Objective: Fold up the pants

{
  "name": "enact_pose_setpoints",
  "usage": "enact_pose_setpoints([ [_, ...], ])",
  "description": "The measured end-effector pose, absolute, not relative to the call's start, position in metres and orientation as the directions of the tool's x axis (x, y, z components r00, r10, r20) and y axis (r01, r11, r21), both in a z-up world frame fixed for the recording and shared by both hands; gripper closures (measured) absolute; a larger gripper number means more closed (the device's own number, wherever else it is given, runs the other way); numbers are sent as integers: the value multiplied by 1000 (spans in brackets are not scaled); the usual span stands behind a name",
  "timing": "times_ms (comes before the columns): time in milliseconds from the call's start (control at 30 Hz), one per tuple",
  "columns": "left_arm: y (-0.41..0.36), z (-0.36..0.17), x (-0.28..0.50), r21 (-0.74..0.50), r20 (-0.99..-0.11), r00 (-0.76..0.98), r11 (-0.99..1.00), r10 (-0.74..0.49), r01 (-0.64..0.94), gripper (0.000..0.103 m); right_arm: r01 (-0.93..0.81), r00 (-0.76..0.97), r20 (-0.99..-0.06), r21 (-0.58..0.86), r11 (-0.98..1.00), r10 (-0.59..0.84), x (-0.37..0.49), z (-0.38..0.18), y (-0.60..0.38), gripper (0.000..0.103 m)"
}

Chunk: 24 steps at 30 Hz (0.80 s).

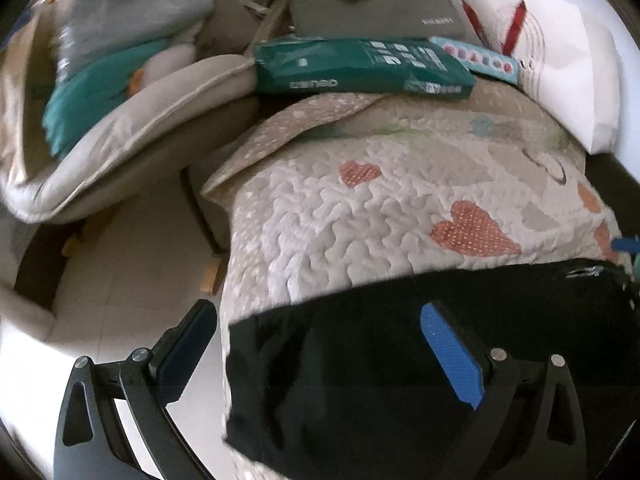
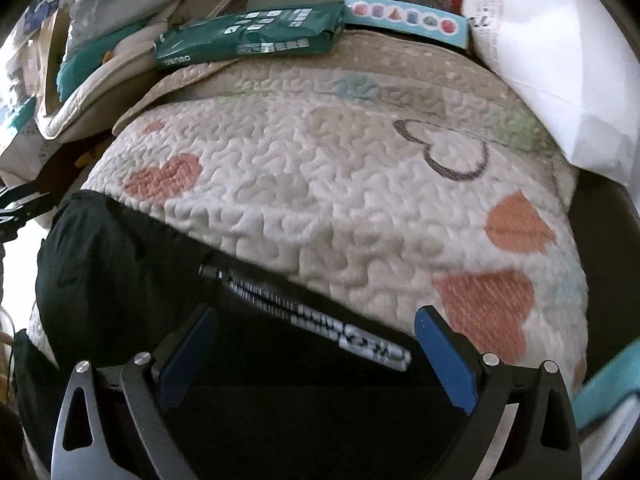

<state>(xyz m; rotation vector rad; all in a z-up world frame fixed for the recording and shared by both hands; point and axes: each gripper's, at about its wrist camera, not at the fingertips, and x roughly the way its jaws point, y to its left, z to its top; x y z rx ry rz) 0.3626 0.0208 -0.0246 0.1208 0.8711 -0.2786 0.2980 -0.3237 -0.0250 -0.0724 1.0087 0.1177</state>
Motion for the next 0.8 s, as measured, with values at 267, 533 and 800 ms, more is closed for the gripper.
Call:
enact_pose_setpoints([
  [267, -29, -62, 388, 121, -833, 519, 851, -193, 511, 1, -252, 451, -881, 24, 967, 140, 313, -48, -311, 25],
  [533, -19, -71, 398, -42, -840, 445, 855, -310, 516, 12, -262, 444, -882, 44, 964, 160, 320, -59, -319, 26],
  [800, -29, -57, 381, -20, -868, 381, 791, -317, 612, 94, -286, 384, -898, 105, 953, 214, 325, -53, -325, 60],
])
